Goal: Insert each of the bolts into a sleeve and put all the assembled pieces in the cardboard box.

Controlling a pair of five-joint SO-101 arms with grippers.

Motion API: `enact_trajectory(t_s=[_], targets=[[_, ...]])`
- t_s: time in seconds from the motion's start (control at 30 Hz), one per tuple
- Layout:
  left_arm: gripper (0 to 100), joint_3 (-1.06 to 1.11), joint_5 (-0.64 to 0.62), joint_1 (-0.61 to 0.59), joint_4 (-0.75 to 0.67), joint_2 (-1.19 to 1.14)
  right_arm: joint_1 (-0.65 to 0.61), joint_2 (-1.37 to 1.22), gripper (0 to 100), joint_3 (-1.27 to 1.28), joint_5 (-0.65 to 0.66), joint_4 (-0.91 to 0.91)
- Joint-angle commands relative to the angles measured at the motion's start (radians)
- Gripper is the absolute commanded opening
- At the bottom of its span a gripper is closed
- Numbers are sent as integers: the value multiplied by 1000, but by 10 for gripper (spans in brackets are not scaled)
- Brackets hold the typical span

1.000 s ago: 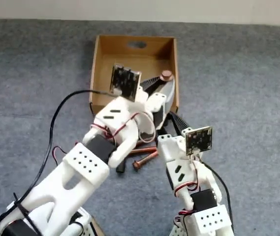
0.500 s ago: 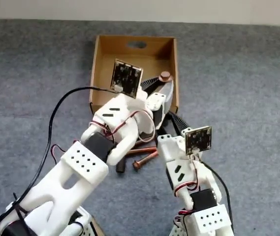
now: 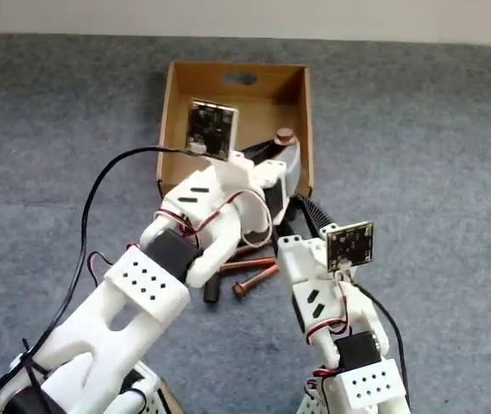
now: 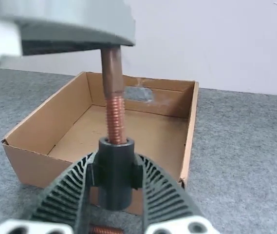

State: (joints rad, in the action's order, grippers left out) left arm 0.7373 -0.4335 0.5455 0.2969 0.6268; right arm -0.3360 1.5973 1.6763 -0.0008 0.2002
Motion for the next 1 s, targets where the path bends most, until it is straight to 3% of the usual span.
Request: enact_trajectory(t_s=[0.0, 0.37, 0.97], targets=[[8, -101, -28, 7, 63, 25, 10, 13, 9, 22, -11, -25], [10, -446, -32, 7, 437, -277, 10, 13, 9, 22, -11, -25], [8, -467, -34, 13, 609, -294, 10, 13, 9, 22, -11, -25]])
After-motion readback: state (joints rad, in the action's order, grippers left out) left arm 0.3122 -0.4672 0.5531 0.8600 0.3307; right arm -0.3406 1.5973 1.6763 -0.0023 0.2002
